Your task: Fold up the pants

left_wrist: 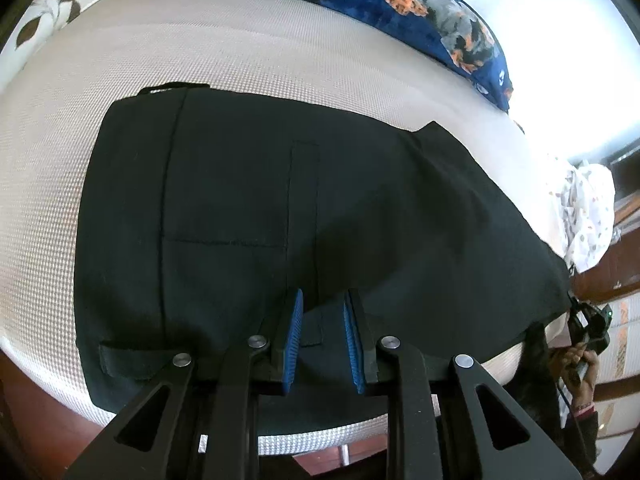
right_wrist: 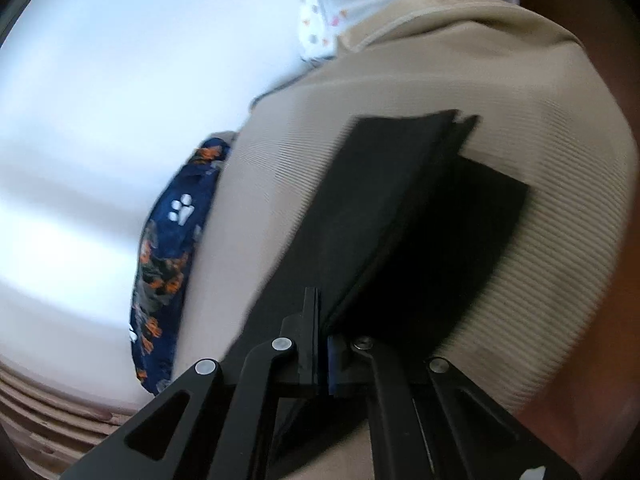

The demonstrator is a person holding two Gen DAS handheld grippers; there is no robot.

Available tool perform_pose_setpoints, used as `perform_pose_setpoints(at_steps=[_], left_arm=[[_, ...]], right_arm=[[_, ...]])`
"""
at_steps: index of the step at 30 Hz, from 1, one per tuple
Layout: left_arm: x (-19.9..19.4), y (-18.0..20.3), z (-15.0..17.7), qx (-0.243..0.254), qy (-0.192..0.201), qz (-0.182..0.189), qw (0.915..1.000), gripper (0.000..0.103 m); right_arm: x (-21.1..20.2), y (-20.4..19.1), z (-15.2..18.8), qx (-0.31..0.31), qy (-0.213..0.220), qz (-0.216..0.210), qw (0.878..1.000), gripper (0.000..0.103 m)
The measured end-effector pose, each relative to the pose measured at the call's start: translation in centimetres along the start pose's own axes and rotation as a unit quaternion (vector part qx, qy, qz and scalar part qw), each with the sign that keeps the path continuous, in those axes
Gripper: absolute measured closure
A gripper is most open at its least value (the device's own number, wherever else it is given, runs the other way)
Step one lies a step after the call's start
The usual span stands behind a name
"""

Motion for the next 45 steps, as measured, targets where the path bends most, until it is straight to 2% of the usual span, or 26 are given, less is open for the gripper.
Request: perform_pose_setpoints(at_steps=[4, 8, 17, 21, 25, 27, 28, 29, 30, 31, 35, 38, 42, 44, 45], left_arm=[[0.0, 0.1, -0.1, 0.014, 0.007, -0.005, 0.9999, 0.08], [0.1, 0.0, -0.1, 0.016, 0.011, -0.004, 0.9998, 0.08], [0.0, -0.1, -0.1, 0.01, 0.016, 0.001, 0.9998, 0.08], [0.0, -0.2, -0.2, 0.007, 0.016, 0.005, 0.9998, 0.08], [0.0, -0.1, -0.1, 0.016, 0.017, 0.004, 0.9997, 0.08], [-0.1, 0.0, -0.1, 0.02, 0.018, 0.004, 0.9996, 0.08], [-0.1, 0.0, -0.1, 0.022, 0.018, 0.004, 0.9996, 0.08], [-0.1, 0.0, -0.1, 0.024, 0.017, 0.005, 0.9996, 0.08], [-0.1, 0.0, -0.1, 0.026, 0.016, 0.007, 0.9995, 0.08], [-0.1, 0.0, -0.1, 0.027, 0.015, 0.009, 0.9995, 0.08], [-0.1, 0.2, 0.0, 0.057, 0.016, 0.004, 0.9982, 0.08], [0.0, 0.5, 0.1, 0.091, 0.022, -0.015, 0.9955, 0.08], [-0.4, 0.9, 0.5, 0.117, 0.035, -0.048, 0.9914, 0.076], [-1.4, 1.6, 0.8, 0.119, 0.047, -0.024, 0.9915, 0.073], [-1.9, 1.9, 1.0, 0.12, 0.054, -0.015, 0.9911, 0.07]], right_arm=[[-0.4, 2.7, 1.5, 0.047, -0.006, -0.025, 0.999, 0.1], [-1.1, 2.8, 1.9, 0.032, -0.007, -0.014, 0.999, 0.1], [-1.8, 3.5, 2.1, 0.056, -0.004, -0.033, 0.998, 0.098], [-2.4, 3.0, 2.3, 0.074, 0.0, -0.082, 0.994, 0.089], [-2.0, 0.6, 2.9, 0.053, -0.003, -0.11, 0.992, 0.067], [-1.0, 0.2, 3.4, 0.042, -0.015, -0.093, 0.995, 0.067], [-0.5, 0.1, 3.6, 0.042, -0.023, -0.086, 0.995, 0.068], [0.0, 0.2, 3.9, 0.043, -0.03, -0.081, 0.995, 0.075], [0.3, 0.2, 4.0, 0.034, -0.038, -0.067, 0.996, 0.093], [0.4, 0.3, 4.0, 0.019, -0.041, -0.05, 0.998, 0.097], [-1.5, 1.6, 3.2, 0.011, -0.022, -0.016, 1.0, 0.099], [-2.0, 2.0, 2.8, 0.023, -0.018, -0.04, 0.999, 0.099], [-3.0, 0.8, 2.7, 0.058, 0.003, -0.111, 0.992, 0.09], [-3.1, -0.8, 3.5, 0.05, -0.002, -0.127, 0.991, 0.07], [-2.7, -1.7, 4.3, 0.045, -0.009, -0.137, 0.99, 0.052]])
Point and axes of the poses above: each gripper's, at about its wrist camera, not at the fingertips, and x roughly the way its jaws point, y to its right, z to its underside, the point moved 8 cm from there along x, roughly the way its jaws point, and after that the axes turned 15 degrees about -x, right-handed, at the moved point
